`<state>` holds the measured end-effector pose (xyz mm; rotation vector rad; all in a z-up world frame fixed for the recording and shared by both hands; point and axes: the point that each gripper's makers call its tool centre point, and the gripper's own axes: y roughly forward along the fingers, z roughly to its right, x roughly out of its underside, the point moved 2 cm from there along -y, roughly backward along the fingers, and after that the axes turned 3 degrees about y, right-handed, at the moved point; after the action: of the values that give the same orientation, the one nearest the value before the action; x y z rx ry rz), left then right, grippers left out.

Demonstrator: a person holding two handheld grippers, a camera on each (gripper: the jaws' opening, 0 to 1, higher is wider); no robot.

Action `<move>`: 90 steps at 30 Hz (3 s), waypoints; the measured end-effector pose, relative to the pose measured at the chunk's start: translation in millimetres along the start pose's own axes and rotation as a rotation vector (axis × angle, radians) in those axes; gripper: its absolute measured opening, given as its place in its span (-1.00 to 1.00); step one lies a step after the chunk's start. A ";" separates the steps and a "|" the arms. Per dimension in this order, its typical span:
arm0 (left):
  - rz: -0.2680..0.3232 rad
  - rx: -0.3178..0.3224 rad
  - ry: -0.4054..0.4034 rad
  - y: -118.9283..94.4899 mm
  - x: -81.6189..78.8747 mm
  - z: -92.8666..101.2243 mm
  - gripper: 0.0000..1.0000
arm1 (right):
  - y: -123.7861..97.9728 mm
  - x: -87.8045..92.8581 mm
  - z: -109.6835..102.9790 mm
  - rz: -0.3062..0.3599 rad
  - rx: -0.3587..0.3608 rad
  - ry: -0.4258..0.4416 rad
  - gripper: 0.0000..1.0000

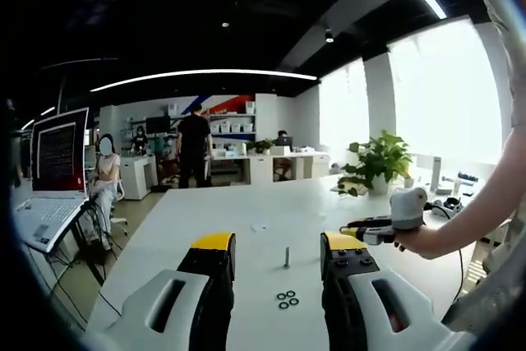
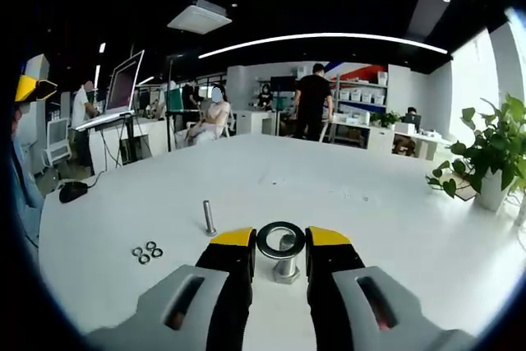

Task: Place the washer onto the threaded stud by aligning its center hole with the stud, sliding it down to the base, and recovering from edge contact or off-axis alignment until the washer reaches the visible bottom stop.

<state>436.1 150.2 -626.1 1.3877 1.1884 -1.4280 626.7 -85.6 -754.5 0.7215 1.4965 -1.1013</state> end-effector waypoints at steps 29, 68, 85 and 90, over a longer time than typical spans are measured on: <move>-0.005 -0.001 0.002 -0.1 2.6 -3.7 -0.20 | 17.3 2.0 2.8 -0.035 0.006 0.010 -0.51; -0.015 -0.007 0.003 -0.4 7.8 -6.2 -0.21 | 35.4 20.4 3.7 -0.124 0.005 0.010 -0.51; -0.019 -0.010 -0.001 0.4 10.8 -5.8 -0.21 | 30.9 21.5 5.3 -0.124 0.026 0.009 -0.75; -0.020 -0.012 -0.005 -0.3 11.9 -6.0 -0.21 | 30.4 21.4 8.5 -0.117 0.028 0.040 -0.67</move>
<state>436.3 156.8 -637.7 1.3664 1.2092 -1.4352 652.3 -84.2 -782.8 0.6860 1.5756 -1.2043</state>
